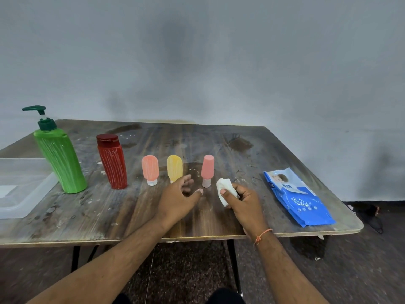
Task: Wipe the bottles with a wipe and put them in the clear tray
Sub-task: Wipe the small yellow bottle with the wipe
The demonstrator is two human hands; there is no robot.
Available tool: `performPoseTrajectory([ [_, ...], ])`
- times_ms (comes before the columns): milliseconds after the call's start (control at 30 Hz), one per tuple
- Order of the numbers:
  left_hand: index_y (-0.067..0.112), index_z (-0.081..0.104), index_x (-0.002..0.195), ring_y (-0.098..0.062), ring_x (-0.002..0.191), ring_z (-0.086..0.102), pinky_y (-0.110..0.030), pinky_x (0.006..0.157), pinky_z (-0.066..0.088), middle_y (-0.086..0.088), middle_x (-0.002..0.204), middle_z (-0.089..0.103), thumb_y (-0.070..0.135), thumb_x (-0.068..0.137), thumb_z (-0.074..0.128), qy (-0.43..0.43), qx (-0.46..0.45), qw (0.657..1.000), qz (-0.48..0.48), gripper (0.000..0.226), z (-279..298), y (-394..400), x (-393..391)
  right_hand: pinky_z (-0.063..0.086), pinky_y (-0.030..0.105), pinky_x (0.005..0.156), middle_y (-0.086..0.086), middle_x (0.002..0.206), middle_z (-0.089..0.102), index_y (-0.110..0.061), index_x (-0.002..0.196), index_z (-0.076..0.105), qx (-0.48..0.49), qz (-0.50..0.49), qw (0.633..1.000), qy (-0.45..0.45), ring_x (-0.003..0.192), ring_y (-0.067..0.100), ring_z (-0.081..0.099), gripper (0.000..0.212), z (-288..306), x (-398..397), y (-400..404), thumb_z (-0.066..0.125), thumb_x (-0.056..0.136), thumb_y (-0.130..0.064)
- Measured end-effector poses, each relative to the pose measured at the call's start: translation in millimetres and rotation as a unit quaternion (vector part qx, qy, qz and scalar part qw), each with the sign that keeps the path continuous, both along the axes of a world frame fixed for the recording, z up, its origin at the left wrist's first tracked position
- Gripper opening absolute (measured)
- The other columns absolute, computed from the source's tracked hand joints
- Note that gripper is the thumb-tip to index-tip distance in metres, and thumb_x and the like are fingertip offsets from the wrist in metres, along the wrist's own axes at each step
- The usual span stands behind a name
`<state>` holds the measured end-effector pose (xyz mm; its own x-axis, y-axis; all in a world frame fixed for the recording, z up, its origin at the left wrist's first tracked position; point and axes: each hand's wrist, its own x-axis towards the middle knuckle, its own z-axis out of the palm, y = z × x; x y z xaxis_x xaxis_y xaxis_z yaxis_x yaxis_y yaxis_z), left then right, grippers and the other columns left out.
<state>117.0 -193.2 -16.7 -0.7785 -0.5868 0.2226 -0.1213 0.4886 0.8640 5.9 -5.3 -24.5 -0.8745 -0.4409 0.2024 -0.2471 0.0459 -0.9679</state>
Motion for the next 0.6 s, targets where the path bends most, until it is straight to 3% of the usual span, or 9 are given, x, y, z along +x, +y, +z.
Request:
performPoseTrajectory([
  [67,0.031,0.065,0.125,0.003,0.094,0.068,-0.018,0.08,0.056,0.02,0.116,0.07,0.045,0.087,0.08,-0.008,-0.027,0.999,0.038,0.043,-2,-2,14,0.061,0.019,0.072,-0.029,0.103,0.072,-0.021,0.133,0.075,0.003,0.0,1.0,0.003,0.097,0.008,0.074,0.037,-1,0,0,0.079,0.097,-0.03],
  [133,0.031,0.064,0.114,0.001,0.086,0.067,-0.011,0.069,0.05,0.014,0.109,0.069,0.043,0.09,0.078,-0.03,-0.046,0.997,0.062,0.03,4,-5,26,0.06,0.019,0.071,-0.031,0.094,0.075,-0.021,0.13,0.076,0.007,0.0,1.0,0.004,0.092,0.004,0.074,0.034,-1,0,-1,0.079,0.096,-0.03],
  [233,0.031,0.061,0.114,-0.001,0.08,0.067,-0.009,0.056,0.04,0.015,0.102,0.069,0.043,0.093,0.075,-0.066,-0.06,0.992,0.094,0.028,16,-10,33,0.06,0.018,0.071,-0.035,0.09,0.075,-0.021,0.126,0.078,0.011,0.001,1.0,0.011,0.091,-0.002,0.072,0.03,-1,0,-1,0.079,0.096,-0.028],
  [367,0.025,0.057,0.106,-0.004,0.059,0.071,-0.012,0.048,0.035,0.011,0.086,0.071,0.04,0.092,0.076,-0.086,-0.031,0.991,0.102,0.028,22,-14,27,0.059,0.019,0.069,-0.031,0.095,0.076,-0.02,0.125,0.079,0.012,-0.003,1.0,0.021,0.091,0.005,0.074,0.03,-2,2,-2,0.08,0.096,-0.027],
  [467,0.026,0.055,0.111,0.0,0.056,0.07,-0.016,0.051,0.039,0.012,0.093,0.071,0.04,0.093,0.075,-0.095,-0.023,0.991,0.093,0.03,23,-19,21,0.059,0.019,0.068,-0.03,0.096,0.075,-0.022,0.124,0.079,0.019,0.002,1.0,0.018,0.094,0.011,0.074,0.029,-2,2,-1,0.08,0.096,-0.028],
  [600,0.025,0.055,0.12,-0.007,0.059,0.074,-0.02,0.055,0.05,0.01,0.099,0.073,0.03,0.092,0.077,-0.062,0.011,0.995,0.083,0.036,22,-25,11,0.055,0.015,0.066,-0.022,0.105,0.075,-0.02,0.128,0.078,0.045,0.002,0.998,0.034,0.094,0.008,0.072,0.033,0,4,-1,0.079,0.097,-0.03],
])
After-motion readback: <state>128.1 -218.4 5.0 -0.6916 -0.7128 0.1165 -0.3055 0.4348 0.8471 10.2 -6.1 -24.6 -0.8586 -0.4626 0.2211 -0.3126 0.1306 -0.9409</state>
